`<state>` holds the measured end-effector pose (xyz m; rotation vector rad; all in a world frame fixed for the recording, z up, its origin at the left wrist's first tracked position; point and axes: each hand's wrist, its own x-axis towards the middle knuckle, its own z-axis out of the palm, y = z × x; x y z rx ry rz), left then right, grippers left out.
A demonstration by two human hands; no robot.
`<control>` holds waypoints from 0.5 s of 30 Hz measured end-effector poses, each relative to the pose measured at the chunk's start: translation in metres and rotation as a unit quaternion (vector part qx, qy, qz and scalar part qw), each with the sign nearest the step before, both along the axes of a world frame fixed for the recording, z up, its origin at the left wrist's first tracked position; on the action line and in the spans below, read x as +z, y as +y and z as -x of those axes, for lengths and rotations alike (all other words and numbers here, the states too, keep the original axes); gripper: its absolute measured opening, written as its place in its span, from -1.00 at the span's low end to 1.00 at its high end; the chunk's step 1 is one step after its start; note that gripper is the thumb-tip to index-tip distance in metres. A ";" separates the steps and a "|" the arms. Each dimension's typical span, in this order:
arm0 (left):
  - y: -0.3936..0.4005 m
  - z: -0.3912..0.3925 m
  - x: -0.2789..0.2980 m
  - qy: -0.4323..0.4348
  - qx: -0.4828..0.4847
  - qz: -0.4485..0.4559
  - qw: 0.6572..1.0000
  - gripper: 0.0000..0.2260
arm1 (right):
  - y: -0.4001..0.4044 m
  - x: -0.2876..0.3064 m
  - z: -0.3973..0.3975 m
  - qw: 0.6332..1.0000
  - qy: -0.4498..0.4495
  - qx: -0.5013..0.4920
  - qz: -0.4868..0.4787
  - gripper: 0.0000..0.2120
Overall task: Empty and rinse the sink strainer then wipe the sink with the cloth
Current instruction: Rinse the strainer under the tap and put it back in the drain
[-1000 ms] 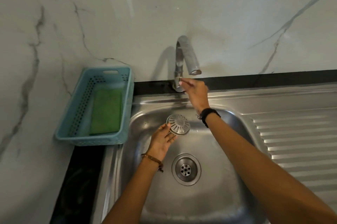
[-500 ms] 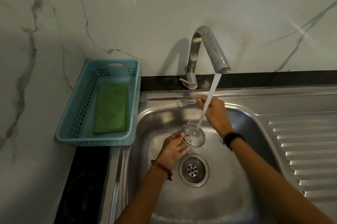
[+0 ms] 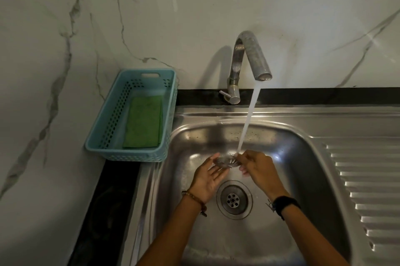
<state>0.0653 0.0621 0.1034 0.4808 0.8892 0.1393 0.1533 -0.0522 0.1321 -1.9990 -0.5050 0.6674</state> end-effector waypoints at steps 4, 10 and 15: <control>-0.001 -0.006 0.018 -0.005 -0.062 -0.169 0.984 -0.70 | -0.017 -0.012 -0.006 0.993 0.095 -0.049 -0.055 -0.97; -0.008 -0.012 0.017 0.033 -0.069 -0.285 0.955 -0.76 | -0.009 -0.018 -0.012 0.986 0.146 -0.064 -0.054 -0.76; -0.009 -0.008 0.003 0.113 -0.038 -0.278 0.953 -0.80 | -0.006 -0.009 -0.013 0.997 0.030 -0.009 -0.077 -0.85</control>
